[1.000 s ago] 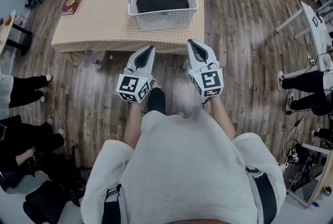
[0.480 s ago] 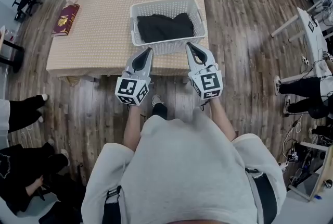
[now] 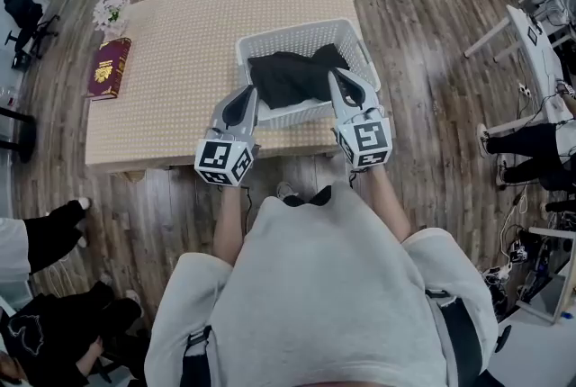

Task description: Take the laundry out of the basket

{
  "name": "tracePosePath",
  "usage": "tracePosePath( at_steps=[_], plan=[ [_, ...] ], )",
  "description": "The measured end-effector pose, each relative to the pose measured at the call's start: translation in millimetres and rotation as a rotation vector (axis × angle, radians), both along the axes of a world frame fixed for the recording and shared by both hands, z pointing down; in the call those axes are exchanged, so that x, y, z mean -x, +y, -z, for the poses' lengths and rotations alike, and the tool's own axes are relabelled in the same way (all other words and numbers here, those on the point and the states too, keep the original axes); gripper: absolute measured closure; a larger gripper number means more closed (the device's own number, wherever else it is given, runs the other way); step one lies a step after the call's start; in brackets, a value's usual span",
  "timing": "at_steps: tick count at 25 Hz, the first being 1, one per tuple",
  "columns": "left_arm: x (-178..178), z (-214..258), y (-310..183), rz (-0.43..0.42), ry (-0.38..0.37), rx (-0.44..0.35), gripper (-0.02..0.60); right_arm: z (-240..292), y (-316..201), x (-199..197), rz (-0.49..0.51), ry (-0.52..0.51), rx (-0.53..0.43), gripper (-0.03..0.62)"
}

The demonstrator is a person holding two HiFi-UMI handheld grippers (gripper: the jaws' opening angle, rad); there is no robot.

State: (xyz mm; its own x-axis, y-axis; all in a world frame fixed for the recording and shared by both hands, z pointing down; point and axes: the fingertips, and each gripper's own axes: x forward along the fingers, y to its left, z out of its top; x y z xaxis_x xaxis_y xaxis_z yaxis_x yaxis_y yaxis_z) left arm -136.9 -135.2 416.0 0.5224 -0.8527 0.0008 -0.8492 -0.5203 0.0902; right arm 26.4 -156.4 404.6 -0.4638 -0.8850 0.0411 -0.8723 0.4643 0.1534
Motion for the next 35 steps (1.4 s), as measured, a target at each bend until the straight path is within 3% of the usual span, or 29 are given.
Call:
tracePosePath(
  at_steps=[12, 18, 27, 35],
  plan=[
    [28.8, -23.3, -39.7, 0.041, 0.031, 0.046, 0.575, -13.5, -44.0, 17.6, 0.001, 0.015, 0.033, 0.595],
    [35.3, -22.0, -73.3, 0.081, 0.011, 0.048, 0.575, -9.8, -85.7, 19.3, 0.026, -0.016, 0.022, 0.595],
    [21.9, 4.5, -143.5, 0.134, -0.029, -0.002, 0.575, 6.7, -158.3, 7.2, 0.076, -0.054, -0.014, 0.595],
    [13.9, 2.4, -167.8, 0.165, -0.065, -0.008, 0.575, 1.5, -191.4, 3.2, 0.115, -0.070, -0.009, 0.595]
  ],
)
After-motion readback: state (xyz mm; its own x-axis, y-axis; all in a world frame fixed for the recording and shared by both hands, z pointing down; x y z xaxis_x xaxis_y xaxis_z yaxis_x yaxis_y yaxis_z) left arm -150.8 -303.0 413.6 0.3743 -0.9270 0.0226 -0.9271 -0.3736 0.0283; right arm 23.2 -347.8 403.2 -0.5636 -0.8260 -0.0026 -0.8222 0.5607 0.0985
